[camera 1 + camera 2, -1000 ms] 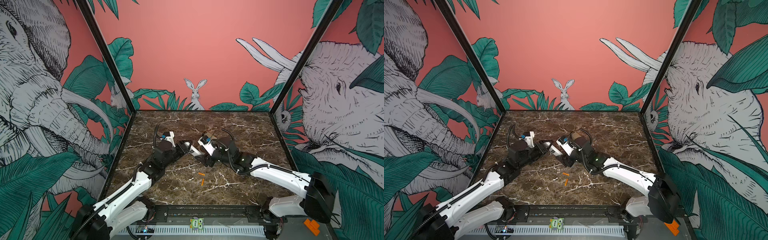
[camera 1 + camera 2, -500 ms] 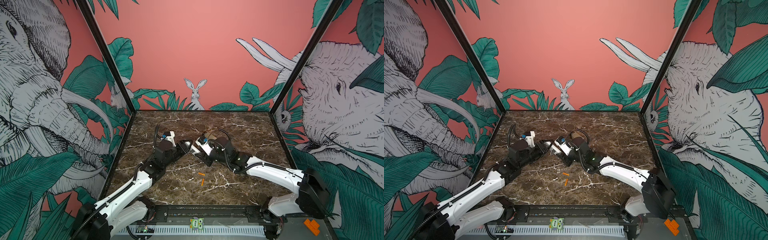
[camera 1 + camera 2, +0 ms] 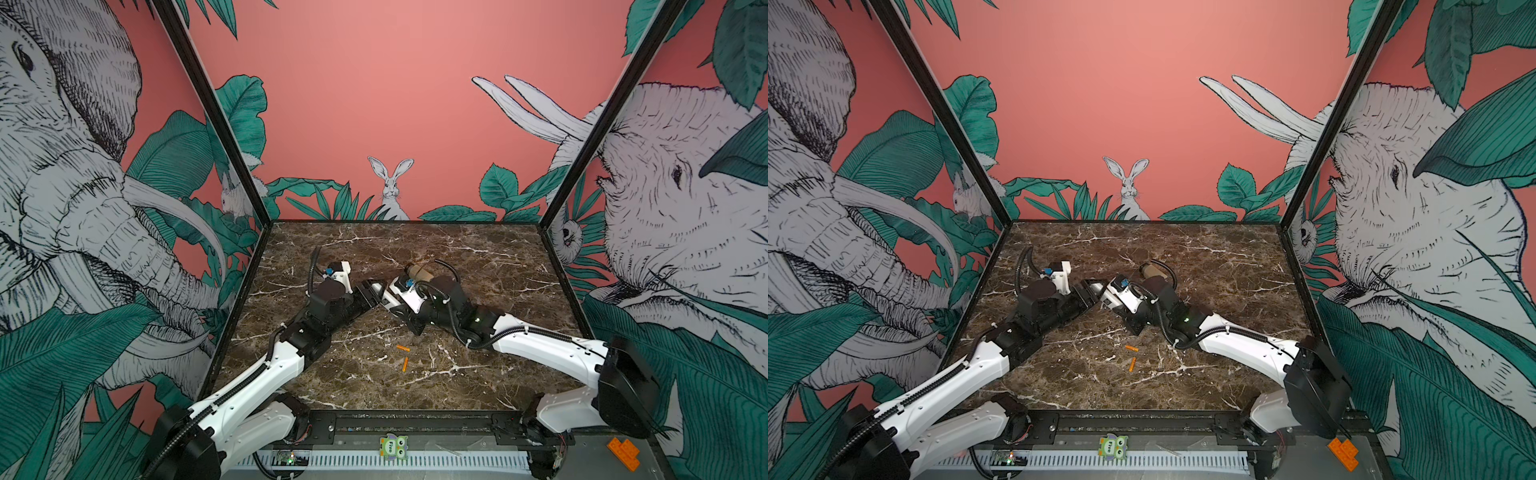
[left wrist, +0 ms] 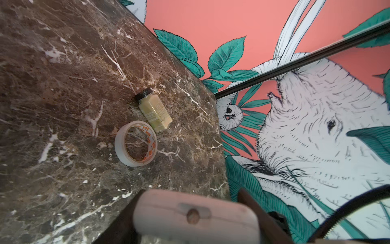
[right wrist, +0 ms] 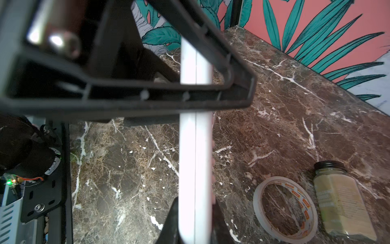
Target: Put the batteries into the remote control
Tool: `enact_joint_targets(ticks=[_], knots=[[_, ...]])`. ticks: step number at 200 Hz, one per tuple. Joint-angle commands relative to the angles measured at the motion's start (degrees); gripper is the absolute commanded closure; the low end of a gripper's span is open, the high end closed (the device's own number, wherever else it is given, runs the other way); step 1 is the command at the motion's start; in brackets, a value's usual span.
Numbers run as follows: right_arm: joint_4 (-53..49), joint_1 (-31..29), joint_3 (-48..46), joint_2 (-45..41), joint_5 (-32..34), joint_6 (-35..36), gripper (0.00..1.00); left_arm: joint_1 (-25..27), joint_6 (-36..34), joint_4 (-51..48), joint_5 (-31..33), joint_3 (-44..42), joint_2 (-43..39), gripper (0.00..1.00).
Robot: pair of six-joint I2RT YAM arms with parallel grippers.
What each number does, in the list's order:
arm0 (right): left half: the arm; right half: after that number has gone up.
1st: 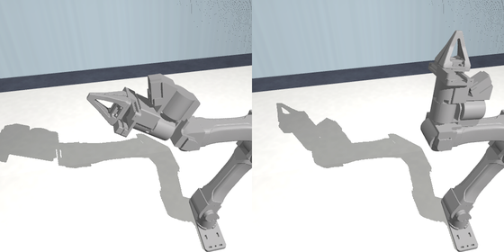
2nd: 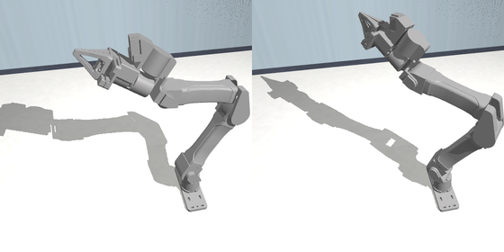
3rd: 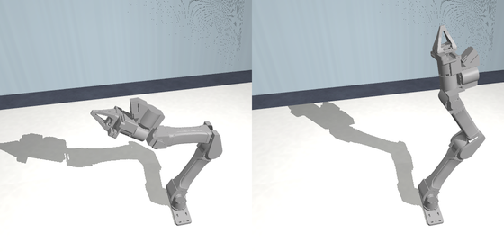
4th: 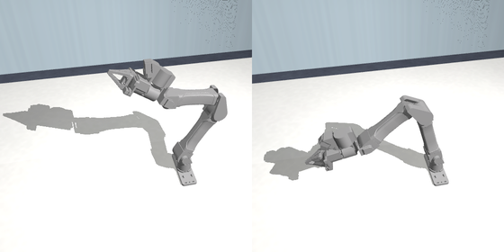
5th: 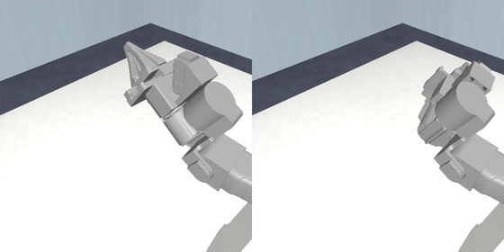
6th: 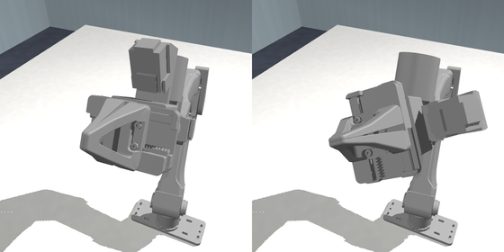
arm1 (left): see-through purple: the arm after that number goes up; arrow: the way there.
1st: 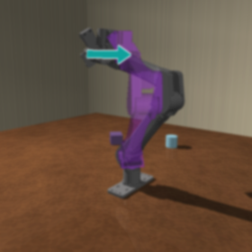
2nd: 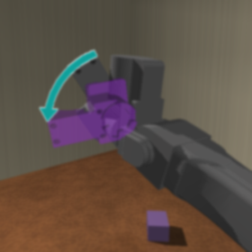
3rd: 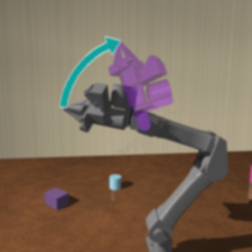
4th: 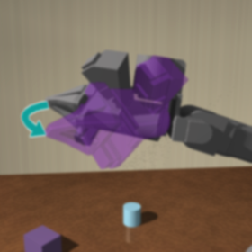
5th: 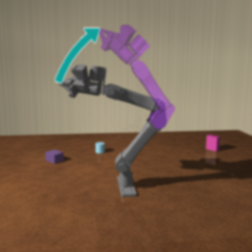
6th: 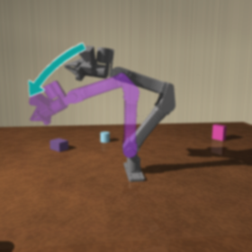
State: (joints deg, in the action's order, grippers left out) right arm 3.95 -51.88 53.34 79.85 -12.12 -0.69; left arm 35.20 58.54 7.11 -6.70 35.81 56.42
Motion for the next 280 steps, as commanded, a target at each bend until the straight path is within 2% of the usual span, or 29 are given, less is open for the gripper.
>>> enact_joint_targets(ticks=[1, 8, 30, 47, 71, 92, 124, 145, 205, 260, 273, 280], knots=[[2.4, 0.4, -0.9, -3.1, 0.9, 1.1, 1.0, 0.0, -7.4, -1.6, -1.1, 1.7, -1.5, 0.05], [2.1, 0.6, -1.0, -3.7, 0.4, 1.1, 1.0, 0.0, -10.7, -1.8, -2.2, 2.4, -1.7, 0.01], [0.1, 2.0, -1.3, -6.0, -2.8, -0.4, 1.0, 0.0, -23.4, -8.3, -4.2, 5.8, -3.4, 0.01], [0.1, 3.7, -2.0, -8.4, -8.3, -2.5, 1.0, 0.0, -28.2, -4.7, -7.3, 3.8, -6.2, 0.01], [-1.3, 5.4, -2.1, -11.3, -14.9, -3.9, 1.0, 0.0, -31.2, -0.8, -16.2, 3.7, -7.8, 0.01], [-4.4, 5.5, -1.3, -13.3, -18.0, -3.4, 1.0, 0.0, -33.7, -1.7, -22.3, 6.0, -7.6, 0.01], [-7.3, 5.6, -0.4, -16.5, -24.0, -3.3, 1.0, 0.0, -33.6, 2.5, -30.3, 6.2, -7.3, 0.01], [-8.7, 5.6, 0.7, -16.7, -26.8, -4.2, 1.0, 0.0, -34.0, 3.8, -32.7, 6.4, -6.6, 0.02], [-13.0, 6.0, 3.7, -14.8, -27.8, -6.7, 1.0, -0.1, -33.5, 4.8, -33.6, 6.0, -6.1, 0.36], [-12.4, 6.7, 4.7, -13.5, -30.5, -9.6, 1.0, 0.0, -34.4, 4.4, -36.6, 6.1, -5.8, 0.52], [-12.5, 7.0, 4.9, -13.3, -30.7, -10.0, 1.0, 0.0, -34.5, 4.6, -36.8, 6.0, -6.0, 0.59], [-12.9, 7.1, 5.2, -13.1, -30.7, -10.2, 1.0, -0.1, -34.5, 4.9, -36.9, 5.8, -5.9, 0.66]])
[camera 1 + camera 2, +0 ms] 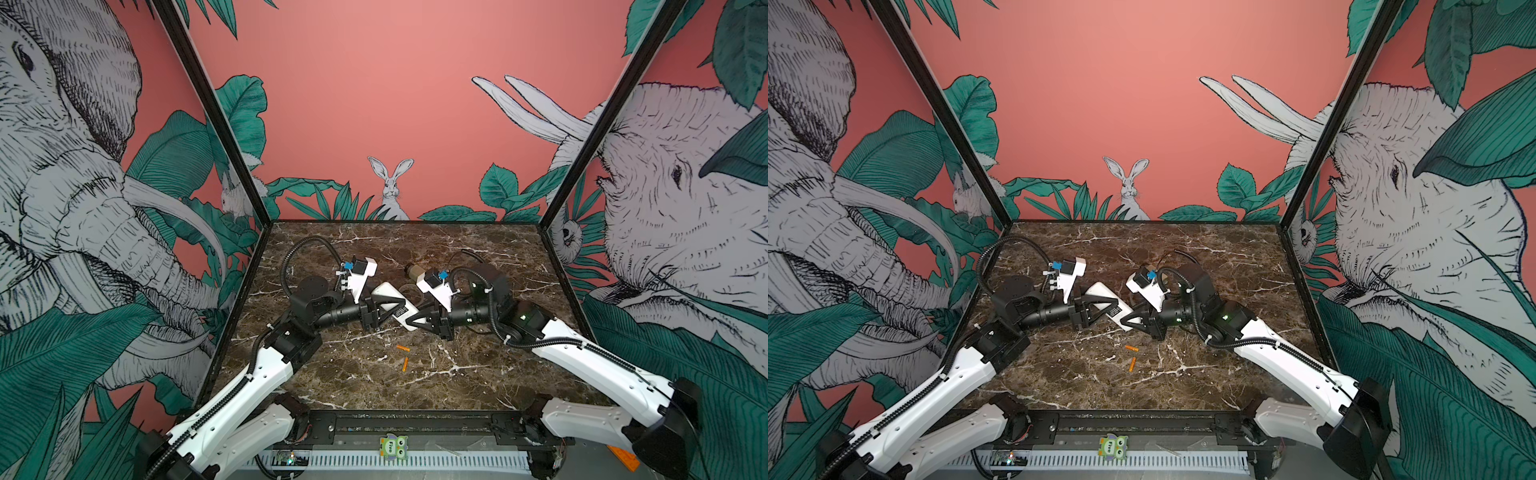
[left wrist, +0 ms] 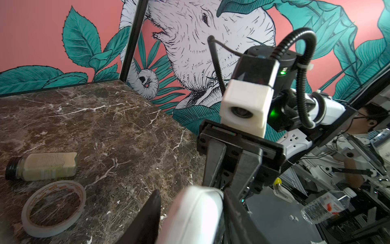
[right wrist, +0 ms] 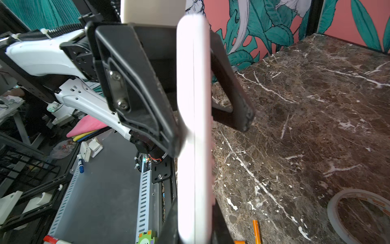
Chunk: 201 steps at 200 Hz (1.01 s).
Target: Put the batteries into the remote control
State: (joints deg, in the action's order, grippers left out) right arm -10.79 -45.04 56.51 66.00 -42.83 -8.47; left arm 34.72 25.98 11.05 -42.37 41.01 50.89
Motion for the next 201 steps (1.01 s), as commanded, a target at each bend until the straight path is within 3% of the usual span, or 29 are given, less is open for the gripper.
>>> enact_joint_targets(ticks=[1, 12, 61, 107, 133, 201], knots=[[1.8, 0.3, 2.1, 0.7, 0.0, -2.5, 1.0, 0.4, -1.9, 1.0, -1.2, 0.6, -0.4, 0.68], [0.9, 0.5, 2.8, 1.3, -0.5, -2.8, 1.0, 0.4, -1.8, 1.4, -1.8, 0.6, -0.3, 0.78], [1.6, 1.3, 2.8, 1.5, -1.4, -4.3, 1.0, 0.5, -0.7, 2.7, -3.9, 0.5, -0.1, 0.96], [2.0, 3.2, 1.9, -0.5, 1.9, -4.8, 0.58, 0.4, 1.5, 1.9, 1.6, 0.6, 2.0, 1.0], [4.4, 5.1, 0.4, -0.7, 2.3, -7.4, 0.26, 0.4, 5.9, 4.7, 3.2, -0.5, 3.9, 1.0], [8.5, 9.8, -3.7, -1.1, 5.9, -12.4, 0.19, 0.4, 14.1, 6.6, 22.4, -6.4, 1.2, 1.0]])
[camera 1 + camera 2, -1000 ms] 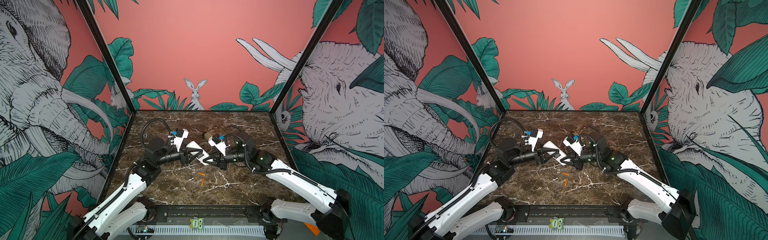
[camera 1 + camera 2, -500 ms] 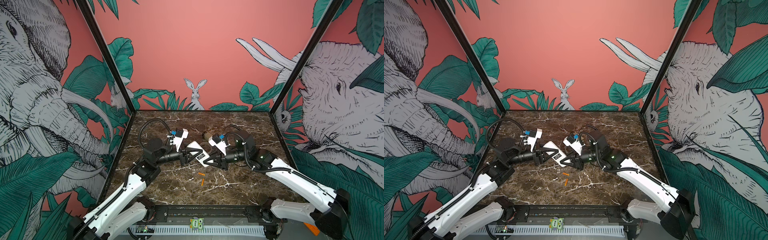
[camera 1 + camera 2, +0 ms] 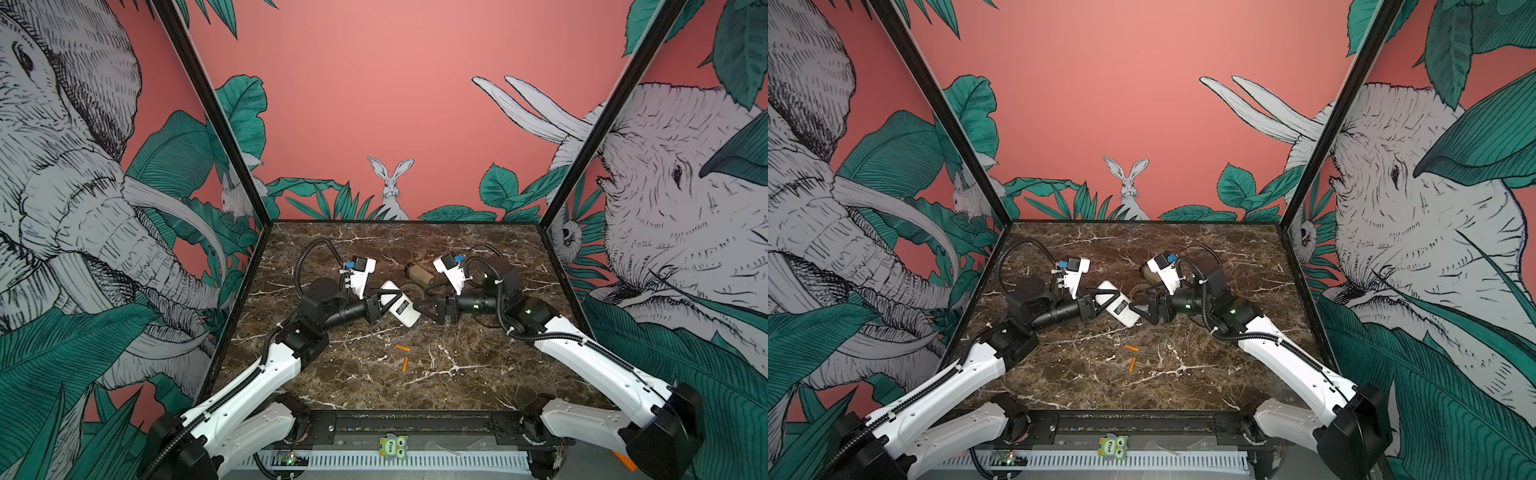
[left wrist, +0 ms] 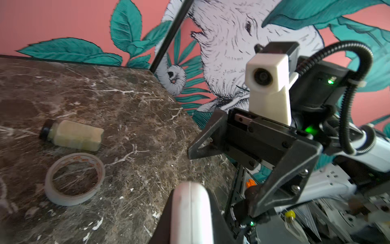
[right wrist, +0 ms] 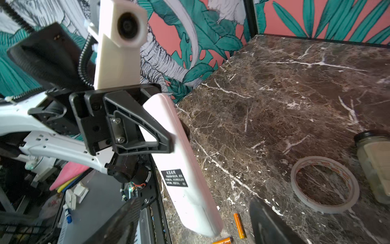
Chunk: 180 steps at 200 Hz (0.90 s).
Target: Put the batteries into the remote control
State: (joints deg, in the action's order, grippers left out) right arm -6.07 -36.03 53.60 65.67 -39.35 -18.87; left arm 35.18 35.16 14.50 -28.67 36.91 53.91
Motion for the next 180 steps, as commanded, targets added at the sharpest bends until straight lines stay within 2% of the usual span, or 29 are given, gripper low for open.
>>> enact_joint_targets(ticks=[1, 32, 52, 87, 128, 140, 180], knots=[[3.8, 0.8, -0.9, -0.8, 2.6, -2.1, 0.19, 0.0, 5.1, 3.2, 8.9, -2.3, -1.7, 1.0], [8.1, 1.2, -4.1, 0.8, 3.9, -6.8, 0.19, 0.0, 13.1, 8.9, 16.5, -6.5, -1.1, 1.0], [14.5, 1.3, -7.4, 1.8, 5.7, -12.2, 0.19, -0.1, 15.3, 9.3, 19.1, -7.0, -0.7, 1.0], [25.3, 1.5, -11.5, 4.9, 5.7, -20.9, 0.2, 0.0, 15.9, 9.2, 21.3, -7.0, -1.3, 1.0], [43.1, 1.6, -16.1, 10.7, 3.9, -31.0, 0.21, -0.1, 18.4, 11.9, 21.9, -8.7, -0.2, 1.0], [47.3, 1.5, -16.9, 12.0, 3.8, -32.3, 0.21, 0.0, 19.2, 12.9, 22.4, -9.4, -0.1, 1.0], [50.3, 1.4, -17.3, 14.3, 3.7, -33.2, 0.22, 0.0, 20.1, 12.3, 22.6, -9.5, 1.3, 1.0]])
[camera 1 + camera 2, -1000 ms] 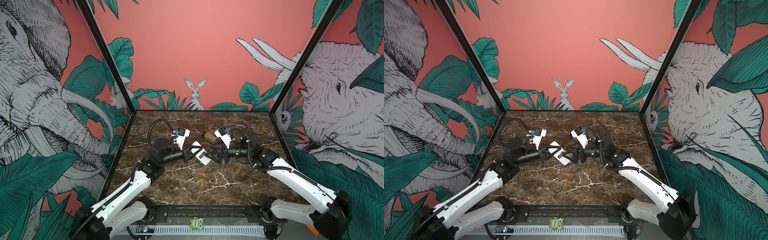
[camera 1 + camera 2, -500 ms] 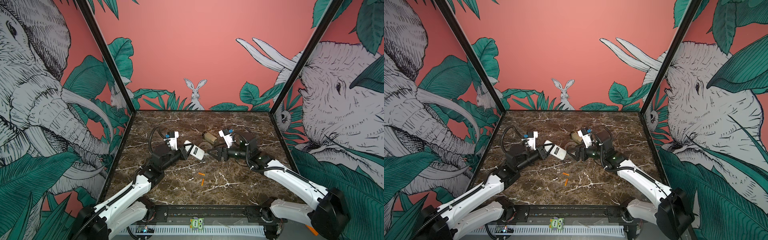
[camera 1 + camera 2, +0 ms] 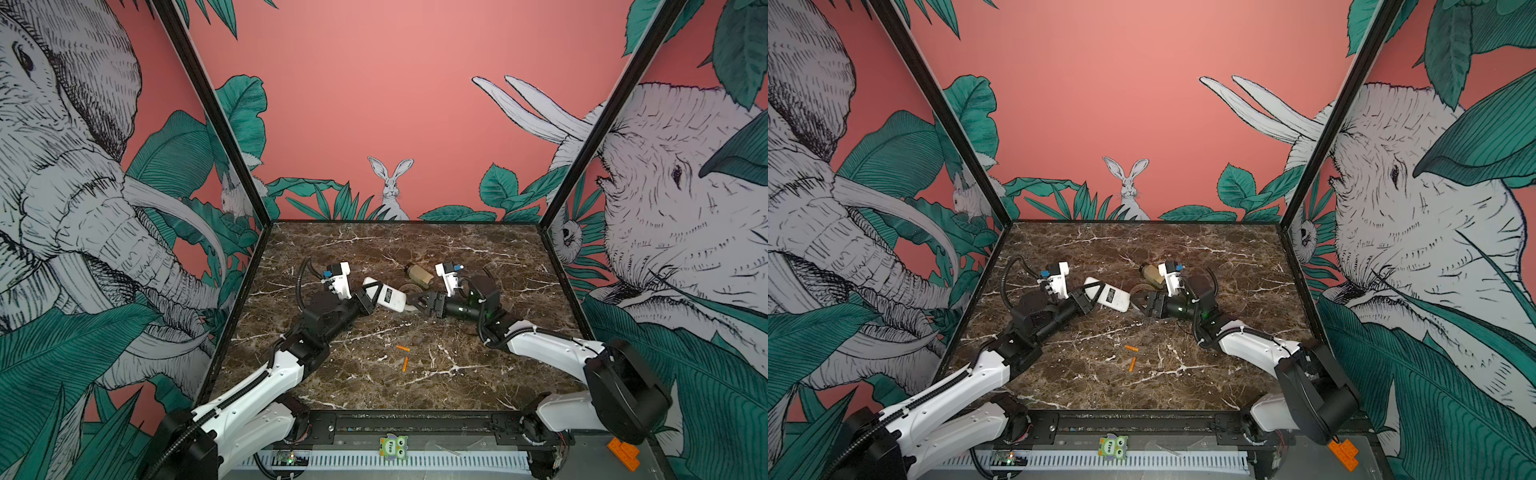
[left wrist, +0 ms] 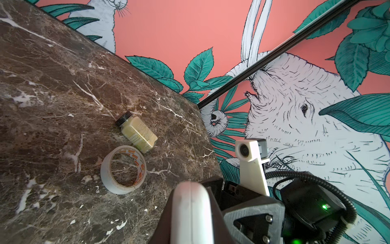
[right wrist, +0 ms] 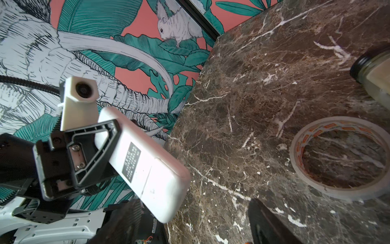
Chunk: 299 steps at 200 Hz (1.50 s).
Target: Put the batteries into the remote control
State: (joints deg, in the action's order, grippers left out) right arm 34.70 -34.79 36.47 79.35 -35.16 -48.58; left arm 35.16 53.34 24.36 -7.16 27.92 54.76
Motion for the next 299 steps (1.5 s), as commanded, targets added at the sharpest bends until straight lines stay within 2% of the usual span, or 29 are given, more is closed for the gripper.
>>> enact_joint_targets(ticks=[1, 36, 70, 118, 171, 184, 220, 259, 299], knots=[[9.6, 0.1, -0.2, 0.7, -0.5, -3.6, 0.22, -0.1, 2.0, 2.5, 1.1, -0.5, 0.5, 1.0], [9.1, -2.0, 0.7, 3.1, -0.1, -2.3, 0.22, 0.0, 3.8, 6.4, 0.6, -1.5, 3.2, 1.0], [15.9, -2.6, -0.3, 6.3, -0.7, -5.4, 0.26, 0.0, 4.1, 7.6, 0.6, -2.1, 3.8, 1.0], [20.4, -4.0, 0.3, 10.2, -1.3, -7.5, 0.32, 0.0, 4.9, 8.5, 0.9, -3.2, 3.1, 1.0], [19.1, -4.5, 0.4, 10.6, -1.2, -6.5, 0.38, 0.0, 5.2, 8.7, 1.6, -3.6, 2.7, 1.0], [19.2, -4.5, 0.5, 10.8, -1.1, -6.7, 0.41, 0.0, 5.3, 9.6, 1.4, -3.8, 3.0, 1.0], [19.5, -4.5, 0.8, 11.1, -1.6, -6.8, 0.56, 0.0, 5.5, 10.7, 1.2, -4.0, 3.3, 1.0], [20.2, -4.5, 1.1, 11.4, -2.2, -7.1, 0.6, 0.0, 6.0, 13.9, -0.7, -4.0, 4.5, 1.0], [21.0, -4.5, 1.4, 11.2, -2.7, -7.4, 0.68, 0.0, 6.9, 17.0, -2.3, -3.9, 5.6, 1.0]])
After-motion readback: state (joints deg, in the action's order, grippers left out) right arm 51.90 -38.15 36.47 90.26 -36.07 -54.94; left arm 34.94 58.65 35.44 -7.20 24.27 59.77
